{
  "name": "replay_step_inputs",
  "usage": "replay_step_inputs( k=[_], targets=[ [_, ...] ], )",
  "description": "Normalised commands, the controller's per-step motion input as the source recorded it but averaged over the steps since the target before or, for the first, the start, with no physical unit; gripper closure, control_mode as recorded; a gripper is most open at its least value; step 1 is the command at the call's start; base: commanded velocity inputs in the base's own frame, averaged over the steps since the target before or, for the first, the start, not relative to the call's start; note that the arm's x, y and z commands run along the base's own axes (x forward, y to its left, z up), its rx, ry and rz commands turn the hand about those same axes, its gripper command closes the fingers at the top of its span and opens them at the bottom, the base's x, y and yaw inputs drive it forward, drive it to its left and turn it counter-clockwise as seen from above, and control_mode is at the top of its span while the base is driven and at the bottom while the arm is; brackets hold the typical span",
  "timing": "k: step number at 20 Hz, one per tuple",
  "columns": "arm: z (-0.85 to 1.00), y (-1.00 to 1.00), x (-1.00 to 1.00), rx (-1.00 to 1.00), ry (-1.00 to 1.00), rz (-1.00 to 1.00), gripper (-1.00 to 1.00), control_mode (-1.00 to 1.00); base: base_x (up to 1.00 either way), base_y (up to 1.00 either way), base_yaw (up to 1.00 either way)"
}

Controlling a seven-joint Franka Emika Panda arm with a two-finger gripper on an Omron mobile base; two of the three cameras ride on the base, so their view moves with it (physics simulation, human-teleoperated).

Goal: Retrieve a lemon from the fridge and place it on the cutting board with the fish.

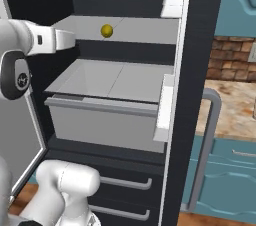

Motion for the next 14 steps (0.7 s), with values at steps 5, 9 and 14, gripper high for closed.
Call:
replay_step_inputs(
  k=[5, 9, 14],
  targets=[
    [0.0, 0.0, 0.21, 0.0, 0.05, -0.03, -1.0, -1.0, 0.0, 0.0, 0.0],
    [-0.05, -0.11, 0.17, 0.0, 0.05, -0.08, -1.0, -1.0, 0.0, 0.0, 0.0],
    [-0.2, -0.18, 0.14, 0.0, 0.02, -0.02, -1.0, -1.0, 0.0, 0.0, 0.0]
  ],
)
